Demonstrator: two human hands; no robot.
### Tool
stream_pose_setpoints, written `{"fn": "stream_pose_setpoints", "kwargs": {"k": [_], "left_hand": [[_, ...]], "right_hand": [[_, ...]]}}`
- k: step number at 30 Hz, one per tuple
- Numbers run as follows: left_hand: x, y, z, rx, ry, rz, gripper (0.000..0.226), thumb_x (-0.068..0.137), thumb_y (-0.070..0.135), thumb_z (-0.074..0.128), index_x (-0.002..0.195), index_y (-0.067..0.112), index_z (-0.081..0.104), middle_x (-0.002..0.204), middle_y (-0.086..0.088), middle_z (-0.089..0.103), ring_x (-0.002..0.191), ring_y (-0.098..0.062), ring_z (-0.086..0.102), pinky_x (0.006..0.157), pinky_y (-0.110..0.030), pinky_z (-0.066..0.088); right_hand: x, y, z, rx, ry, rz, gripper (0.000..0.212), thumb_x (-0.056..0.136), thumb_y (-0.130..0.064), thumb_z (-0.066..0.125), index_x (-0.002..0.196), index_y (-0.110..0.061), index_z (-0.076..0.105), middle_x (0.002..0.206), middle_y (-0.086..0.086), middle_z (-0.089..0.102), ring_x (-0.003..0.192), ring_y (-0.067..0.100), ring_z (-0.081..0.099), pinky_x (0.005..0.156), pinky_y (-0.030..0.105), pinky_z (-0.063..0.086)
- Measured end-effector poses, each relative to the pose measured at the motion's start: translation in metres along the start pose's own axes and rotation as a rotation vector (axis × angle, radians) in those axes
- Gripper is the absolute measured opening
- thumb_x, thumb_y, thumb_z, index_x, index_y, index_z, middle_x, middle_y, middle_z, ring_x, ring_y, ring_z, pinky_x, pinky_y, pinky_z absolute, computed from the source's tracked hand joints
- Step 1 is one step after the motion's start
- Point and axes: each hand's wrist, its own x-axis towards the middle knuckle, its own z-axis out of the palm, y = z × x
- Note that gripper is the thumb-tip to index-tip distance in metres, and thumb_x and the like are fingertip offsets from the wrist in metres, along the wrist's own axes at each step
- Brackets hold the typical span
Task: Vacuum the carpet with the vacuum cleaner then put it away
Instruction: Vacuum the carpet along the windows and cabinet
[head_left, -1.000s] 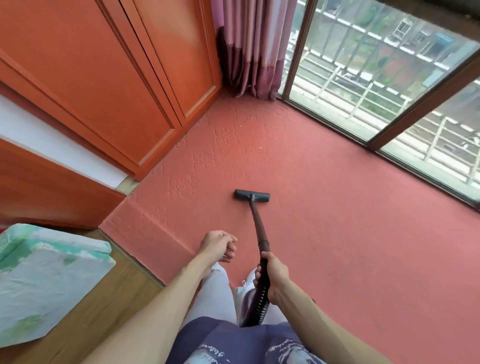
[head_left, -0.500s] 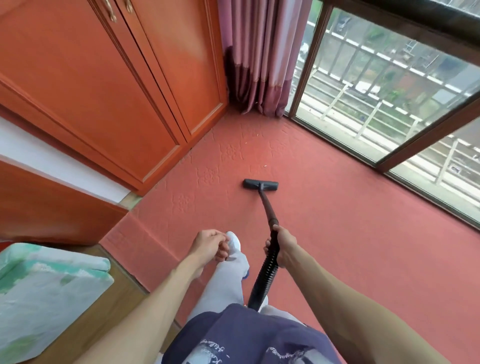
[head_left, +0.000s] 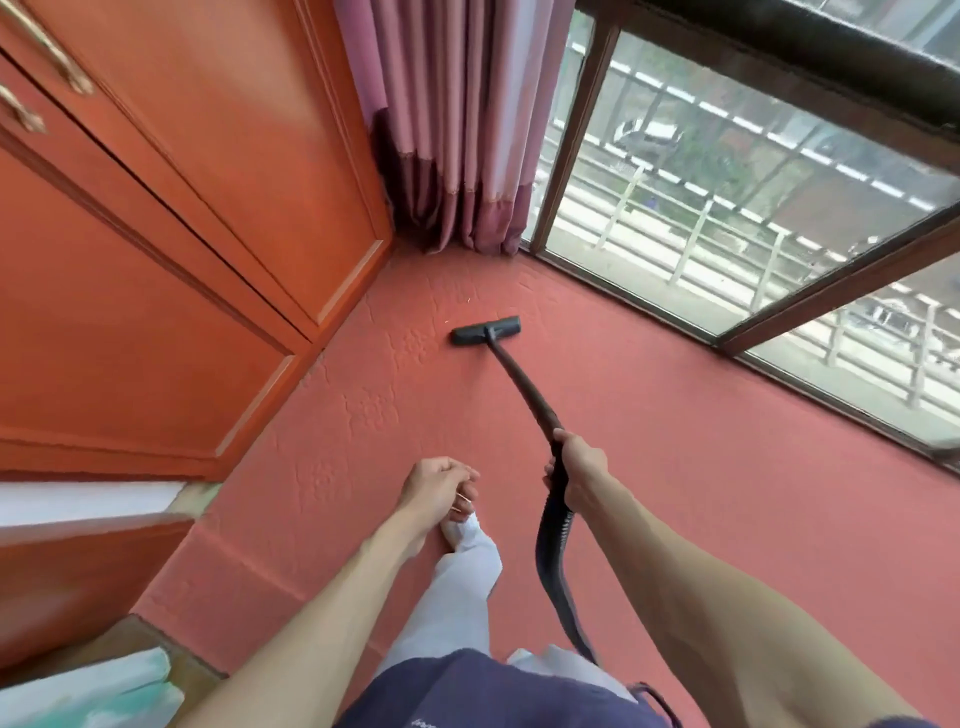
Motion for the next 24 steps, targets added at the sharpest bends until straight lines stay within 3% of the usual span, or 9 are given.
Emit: {"fn": "stream_pose_setpoints", "kwargs": {"k": [12, 17, 24], "left_hand": [[0.052, 0.034, -0.032, 0.026, 0.002, -0.047, 0.021, 0.09, 0.004, 0.045, 0.087, 0.004, 0.066, 0.067, -0.009, 0.062, 0.05, -0.019, 0.055, 0.059, -0.034, 0.048], [0.046, 0.031, -0.027, 0.08, -0.016, -0.05, 0.023, 0.09, 0.004, 0.044, 0.086, 0.005, 0.067, 0.066, -0.009, 0.063, 0.05, -0.018, 0.055, 0.056, -0.032, 0.048], [0.02, 0.023, -0.001, 0.184, -0.09, -0.03, 0.023, 0.087, 0.002, 0.043, 0.087, 0.003, 0.066, 0.067, -0.009, 0.062, 0.048, -0.017, 0.054, 0.052, -0.028, 0.047]], "right_hand": [[0.04, -0.045, 0.054, -0.105, 0.023, -0.005, 0.025, 0.084, -0.027, 0.068, 0.075, -0.006, 0.058, 0.053, 0.009, 0.051, 0.042, 0.021, 0.048, 0.048, 0.028, 0.043], [0.02, 0.007, 0.03, -0.122, 0.057, 0.059, 0.028, 0.082, -0.032, 0.067, 0.077, -0.004, 0.063, 0.048, 0.008, 0.054, 0.042, 0.023, 0.051, 0.049, 0.03, 0.046], [-0.029, 0.087, -0.031, 0.032, 0.076, 0.106, 0.031, 0.083, -0.031, 0.067, 0.071, -0.003, 0.061, 0.049, 0.011, 0.051, 0.038, 0.022, 0.045, 0.044, 0.028, 0.04]]}}
